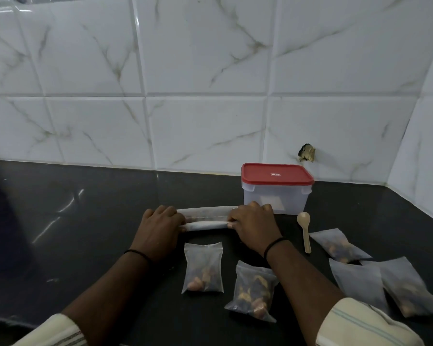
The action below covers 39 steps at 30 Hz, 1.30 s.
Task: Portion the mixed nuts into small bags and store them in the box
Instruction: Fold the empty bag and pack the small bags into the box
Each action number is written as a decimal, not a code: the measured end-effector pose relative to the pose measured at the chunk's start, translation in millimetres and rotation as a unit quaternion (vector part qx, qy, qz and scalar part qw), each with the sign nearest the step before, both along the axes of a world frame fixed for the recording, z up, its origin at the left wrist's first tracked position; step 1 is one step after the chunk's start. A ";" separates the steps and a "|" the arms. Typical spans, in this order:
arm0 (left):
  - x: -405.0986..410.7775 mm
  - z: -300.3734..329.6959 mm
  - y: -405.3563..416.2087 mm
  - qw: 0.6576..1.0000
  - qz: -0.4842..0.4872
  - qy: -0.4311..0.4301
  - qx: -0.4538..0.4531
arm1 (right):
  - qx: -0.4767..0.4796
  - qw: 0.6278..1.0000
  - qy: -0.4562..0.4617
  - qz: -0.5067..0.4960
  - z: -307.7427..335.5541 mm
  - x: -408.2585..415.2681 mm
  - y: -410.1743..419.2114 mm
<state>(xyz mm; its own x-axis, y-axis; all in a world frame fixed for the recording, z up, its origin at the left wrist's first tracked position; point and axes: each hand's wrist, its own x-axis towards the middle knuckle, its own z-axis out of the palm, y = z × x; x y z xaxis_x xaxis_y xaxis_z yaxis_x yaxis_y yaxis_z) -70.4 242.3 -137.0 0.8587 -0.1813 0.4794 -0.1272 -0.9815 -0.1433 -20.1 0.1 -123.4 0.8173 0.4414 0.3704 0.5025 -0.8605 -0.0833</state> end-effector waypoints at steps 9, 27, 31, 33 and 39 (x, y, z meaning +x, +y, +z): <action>2.1 -0.7 2.5 0.996 -0.023 -0.075 -0.042 | 0.057 0.997 -0.046 0.021 -0.9 1.1 -0.8; 2.0 5.7 16.2 0.995 -0.071 -0.045 -0.046 | 0.039 0.997 -0.007 0.059 12.2 2.3 -12.5; 7.8 18.2 1.1 0.988 -0.062 -0.138 -0.013 | 0.061 0.987 -0.146 0.026 12.7 4.2 -6.3; 7.8 20.9 -3.6 0.984 -0.056 -0.171 0.000 | 0.085 0.977 -0.196 0.006 12.2 4.9 -1.0; 13.2 6.0 4.7 0.999 -0.039 -0.022 0.017 | -0.014 0.995 -0.099 0.020 5.9 0.9 8.9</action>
